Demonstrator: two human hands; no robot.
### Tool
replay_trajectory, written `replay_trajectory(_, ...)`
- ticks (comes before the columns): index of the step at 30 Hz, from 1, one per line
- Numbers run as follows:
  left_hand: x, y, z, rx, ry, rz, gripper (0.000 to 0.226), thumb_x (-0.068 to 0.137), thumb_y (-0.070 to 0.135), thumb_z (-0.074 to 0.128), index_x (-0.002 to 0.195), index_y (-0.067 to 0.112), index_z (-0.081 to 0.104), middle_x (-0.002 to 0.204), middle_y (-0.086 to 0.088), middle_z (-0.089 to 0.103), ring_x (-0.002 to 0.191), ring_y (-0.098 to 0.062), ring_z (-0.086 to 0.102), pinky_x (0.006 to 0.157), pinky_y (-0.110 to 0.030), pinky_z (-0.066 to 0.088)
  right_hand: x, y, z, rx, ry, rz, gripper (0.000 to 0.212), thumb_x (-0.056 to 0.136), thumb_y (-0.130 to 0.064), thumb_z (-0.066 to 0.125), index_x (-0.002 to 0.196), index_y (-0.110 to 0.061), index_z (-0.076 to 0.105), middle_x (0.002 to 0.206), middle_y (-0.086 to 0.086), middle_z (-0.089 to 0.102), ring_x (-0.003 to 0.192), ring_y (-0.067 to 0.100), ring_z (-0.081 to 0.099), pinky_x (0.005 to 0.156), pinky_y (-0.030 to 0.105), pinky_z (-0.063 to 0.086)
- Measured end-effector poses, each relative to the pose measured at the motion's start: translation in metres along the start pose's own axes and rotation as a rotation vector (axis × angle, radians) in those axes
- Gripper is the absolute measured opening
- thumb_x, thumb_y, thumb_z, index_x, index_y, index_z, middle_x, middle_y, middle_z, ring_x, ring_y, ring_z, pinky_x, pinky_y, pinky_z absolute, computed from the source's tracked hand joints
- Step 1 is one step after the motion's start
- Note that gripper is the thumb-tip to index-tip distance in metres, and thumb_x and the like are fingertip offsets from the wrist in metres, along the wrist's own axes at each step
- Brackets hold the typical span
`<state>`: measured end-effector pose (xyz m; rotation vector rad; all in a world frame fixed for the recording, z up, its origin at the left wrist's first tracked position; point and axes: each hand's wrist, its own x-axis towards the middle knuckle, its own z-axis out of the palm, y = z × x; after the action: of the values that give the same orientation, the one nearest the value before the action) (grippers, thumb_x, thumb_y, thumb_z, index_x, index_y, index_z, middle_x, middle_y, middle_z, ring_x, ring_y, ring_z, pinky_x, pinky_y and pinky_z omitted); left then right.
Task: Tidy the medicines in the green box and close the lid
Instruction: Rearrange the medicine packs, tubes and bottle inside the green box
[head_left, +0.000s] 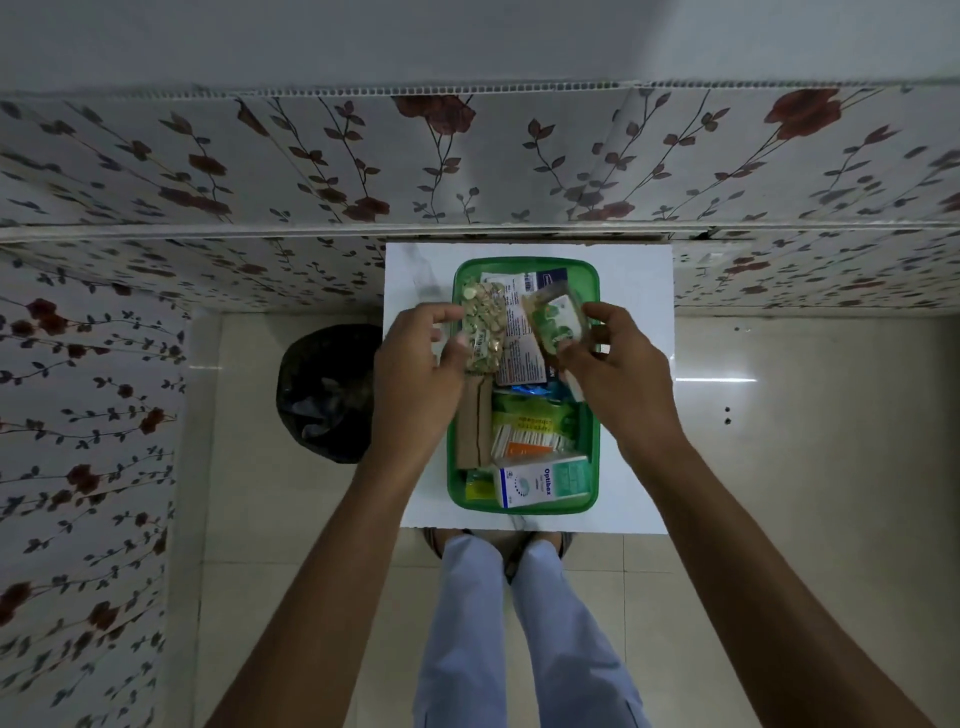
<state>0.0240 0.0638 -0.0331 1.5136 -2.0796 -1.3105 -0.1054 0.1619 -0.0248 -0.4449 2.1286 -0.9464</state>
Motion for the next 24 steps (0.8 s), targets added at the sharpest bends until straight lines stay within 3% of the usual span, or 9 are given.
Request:
replay_trajectory(2,0.000,-0.016,-0.002,0.282,-0.116,0.057,0.042,0.081,0.018,0.065,0.122,0.019,0.054,0.130,-0.008,0.047,0.122,-0.023,0.041,0.100,-0.033,0.038,0.004,0.003,0.011,0.032,-0.049,-0.018,0.043,0.088,-0.021,0.057,0.129,-0.019,0.044,0.102,-0.005,0.058,0.088,0.014,0.056,0.067,0.021,0.046)
replay_trajectory(4,-0.002,-0.028,-0.001,0.450,-0.240,0.053,0.061,0.077,0.024,0.069,0.133,0.023,0.043,0.141,-0.009,0.036,0.131,-0.031,0.027,0.107,-0.044,0.032,0.006,0.006,0.027,0.012,-0.074,-0.069,0.046,0.088,-0.019,0.057,0.131,-0.018,0.042,0.107,-0.001,0.062,0.088,0.014,0.059,0.066,0.018,0.045)
replay_trajectory(7,-0.007,-0.036,0.006,0.420,-0.268,0.029,0.071,0.077,0.023,0.069,0.138,0.026,0.034,0.142,-0.011,0.033,0.131,-0.033,0.026,0.107,-0.045,0.030,0.011,0.016,0.046,-0.248,0.032,-0.236,0.050,0.083,-0.010,0.060,0.130,-0.012,0.044,0.118,0.013,0.060,0.100,0.028,0.059,0.080,0.031,0.048)
replay_trajectory(10,-0.004,-0.034,0.014,0.385,-0.244,0.045,0.075,0.077,0.013,0.067,0.140,0.025,0.028,0.139,-0.014,0.034,0.127,-0.035,0.034,0.102,-0.044,0.036,0.010,0.021,0.053,-0.403,0.135,-0.290,0.045,0.079,-0.005,0.060,0.123,-0.014,0.052,0.113,0.019,0.056,0.098,0.036,0.056,0.079,0.039,0.051)
replay_trajectory(16,0.000,-0.027,0.025,0.198,-0.213,0.016,0.091,0.075,0.000,0.060,0.145,0.023,0.006,0.127,-0.017,0.040,0.108,-0.034,0.052,0.077,-0.041,0.049,0.011,0.017,0.048,-0.462,0.052,-0.316,0.038,0.080,-0.009,0.060,0.117,-0.015,0.060,0.109,0.020,0.064,0.092,0.037,0.063,0.076,0.040,0.054)
replay_trajectory(18,0.003,-0.030,0.023,0.158,-0.144,-0.044,0.081,0.081,0.009,0.060,0.145,0.019,0.011,0.127,-0.016,0.045,0.106,-0.030,0.054,0.076,-0.034,0.045,0.014,0.014,0.035,-0.453,0.127,-0.385,0.030,0.082,-0.010,0.058,0.112,-0.013,0.064,0.105,0.018,0.068,0.088,0.033,0.065,0.074,0.033,0.052)
replay_trajectory(20,0.006,-0.036,0.019,0.211,-0.122,-0.063,0.056,0.088,0.020,0.054,0.139,0.012,0.031,0.123,-0.016,0.054,0.104,-0.032,0.058,0.081,-0.035,0.046,0.014,0.014,0.020,-0.405,0.252,-0.389,0.026,0.085,-0.009,0.054,0.110,-0.011,0.064,0.103,0.015,0.068,0.082,0.026,0.064,0.070,0.024,0.047)
replay_trajectory(22,0.008,-0.040,0.016,0.361,-0.162,0.007,0.035,0.092,0.023,0.045,0.123,0.006,0.047,0.108,-0.020,0.064,0.095,-0.038,0.061,0.077,-0.039,0.048,0.013,0.020,0.006,-0.285,0.368,-0.269,0.025,0.088,-0.008,0.052,0.111,-0.012,0.062,0.103,0.010,0.067,0.077,0.018,0.060,0.065,0.018,0.044)
replay_trajectory(24,0.010,-0.038,0.013,0.475,-0.178,0.097,0.025,0.094,0.020,0.040,0.105,0.000,0.051,0.091,-0.025,0.066,0.084,-0.043,0.061,0.067,-0.039,0.043,0.016,0.035,-0.004,-0.144,0.440,-0.064,0.026,0.089,-0.008,0.050,0.112,-0.013,0.061,0.102,0.006,0.066,0.078,0.014,0.058,0.069,0.022,0.045)
